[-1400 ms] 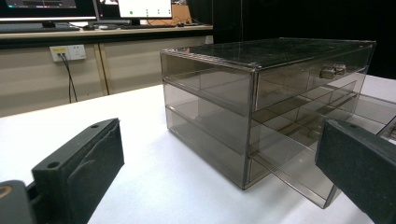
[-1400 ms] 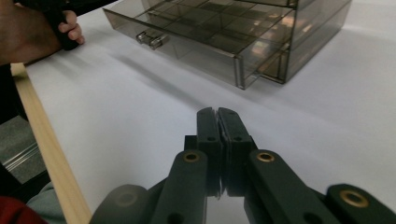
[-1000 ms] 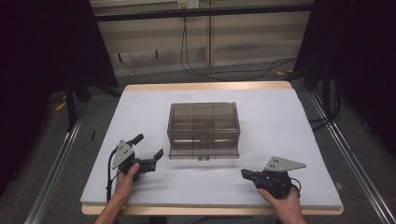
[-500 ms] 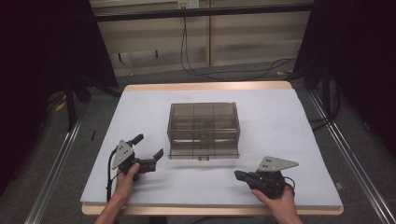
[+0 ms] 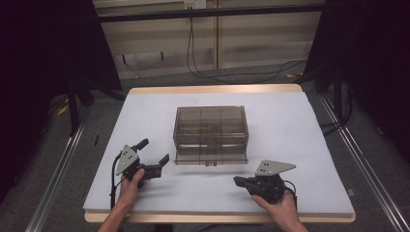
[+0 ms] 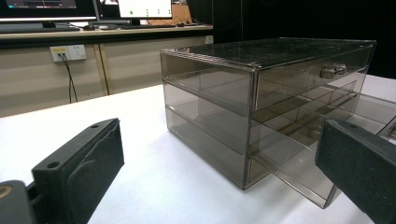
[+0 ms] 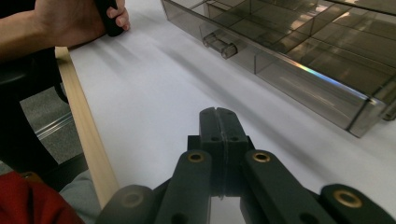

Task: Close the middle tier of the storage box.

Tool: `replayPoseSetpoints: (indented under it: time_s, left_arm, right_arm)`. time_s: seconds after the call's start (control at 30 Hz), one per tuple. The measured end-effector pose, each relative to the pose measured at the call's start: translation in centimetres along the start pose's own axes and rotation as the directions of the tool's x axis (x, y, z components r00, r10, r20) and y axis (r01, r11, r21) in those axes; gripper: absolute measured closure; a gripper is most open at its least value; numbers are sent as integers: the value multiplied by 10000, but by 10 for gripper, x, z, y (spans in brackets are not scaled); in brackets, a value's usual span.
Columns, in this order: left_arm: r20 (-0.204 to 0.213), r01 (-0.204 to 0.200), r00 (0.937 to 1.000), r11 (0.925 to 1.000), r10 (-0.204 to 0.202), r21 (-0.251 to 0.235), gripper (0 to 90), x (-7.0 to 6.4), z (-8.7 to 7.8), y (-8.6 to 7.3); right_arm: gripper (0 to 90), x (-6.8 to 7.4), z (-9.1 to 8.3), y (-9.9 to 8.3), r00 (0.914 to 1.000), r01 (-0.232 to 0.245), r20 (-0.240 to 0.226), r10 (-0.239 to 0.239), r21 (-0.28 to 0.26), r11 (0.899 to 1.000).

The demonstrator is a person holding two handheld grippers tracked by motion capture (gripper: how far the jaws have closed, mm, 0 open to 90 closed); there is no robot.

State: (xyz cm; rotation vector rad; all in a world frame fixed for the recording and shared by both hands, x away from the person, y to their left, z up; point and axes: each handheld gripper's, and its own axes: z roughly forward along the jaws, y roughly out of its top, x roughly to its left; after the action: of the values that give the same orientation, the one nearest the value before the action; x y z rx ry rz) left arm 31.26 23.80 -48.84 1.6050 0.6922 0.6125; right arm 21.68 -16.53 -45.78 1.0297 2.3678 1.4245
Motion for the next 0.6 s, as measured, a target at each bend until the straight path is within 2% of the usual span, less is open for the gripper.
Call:
replayPoseSetpoints:
  time_s: [0.1,0.13,0.27,0.3,0.33,0.47,0.5,0.6]
  left_arm:
    - [21,-45,10000,10000,45,31,11,0,0,0]
    - [45,-186,9998,9997,185,135,11,2,-1,0]
    - [49,-178,9998,9997,178,138,11,2,-1,0]
    - [44,-71,10000,10000,71,70,11,1,-1,0]
    - [52,-177,9998,9997,177,147,11,2,-1,0]
    - [51,-181,9998,9997,180,138,11,2,-1,0]
    - [18,7,10000,10000,-7,8,11,0,0,0]
    - [9,-24,10000,10000,24,45,11,1,0,0]
  right_arm:
    - [900,0,4,3,9999,20,-119,-20,19,10000]
    - [900,0,5,4,9999,5,-113,-5,52,10000]
    - [900,-1,10,8,9998,-49,-212,55,261,9996]
    - [900,-1,11,9,9997,-29,-224,37,352,9994]
    - [900,-1,12,10,9997,3,-226,5,359,9994]
    - [900,0,18,15,9993,110,-351,-96,416,9991]
    - [900,0,19,16,9992,111,-386,-94,435,9990]
    - [900,1,25,20,9988,170,-474,-146,519,9985]
